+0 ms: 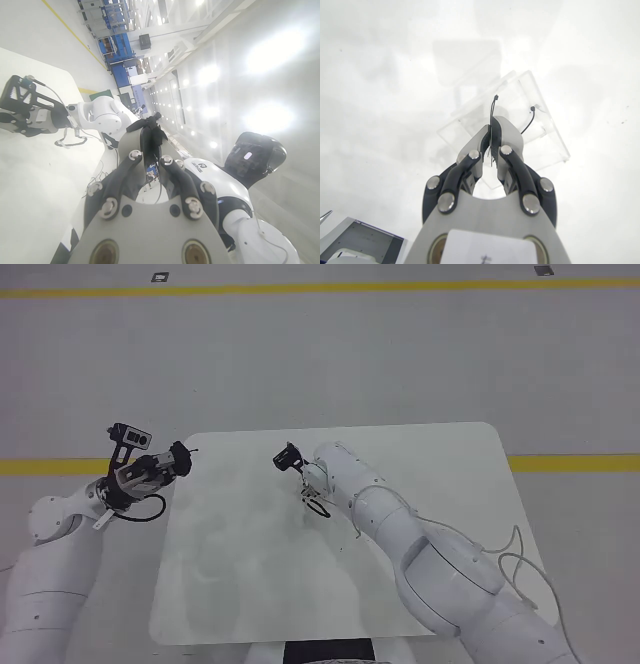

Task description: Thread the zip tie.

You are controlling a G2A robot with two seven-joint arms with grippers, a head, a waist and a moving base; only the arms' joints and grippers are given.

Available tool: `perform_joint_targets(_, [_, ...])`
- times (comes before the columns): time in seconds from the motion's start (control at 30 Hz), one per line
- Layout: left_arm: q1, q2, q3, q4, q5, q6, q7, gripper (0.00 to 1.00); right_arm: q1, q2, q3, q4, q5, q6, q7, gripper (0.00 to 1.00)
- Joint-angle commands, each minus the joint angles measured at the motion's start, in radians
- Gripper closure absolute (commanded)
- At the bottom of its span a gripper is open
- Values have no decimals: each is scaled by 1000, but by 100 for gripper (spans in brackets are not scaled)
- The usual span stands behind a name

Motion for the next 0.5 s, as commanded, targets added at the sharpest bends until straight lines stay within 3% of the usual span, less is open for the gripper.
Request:
perform_joint_targets(0.0, [0, 0, 0, 0, 0, 0, 0, 100, 0, -1, 1, 2, 0, 0, -1, 96])
perform_joint_targets(0.47, [0, 0, 0, 0, 0, 0, 0, 100, 4, -5, 8, 7, -8, 2, -7, 94])
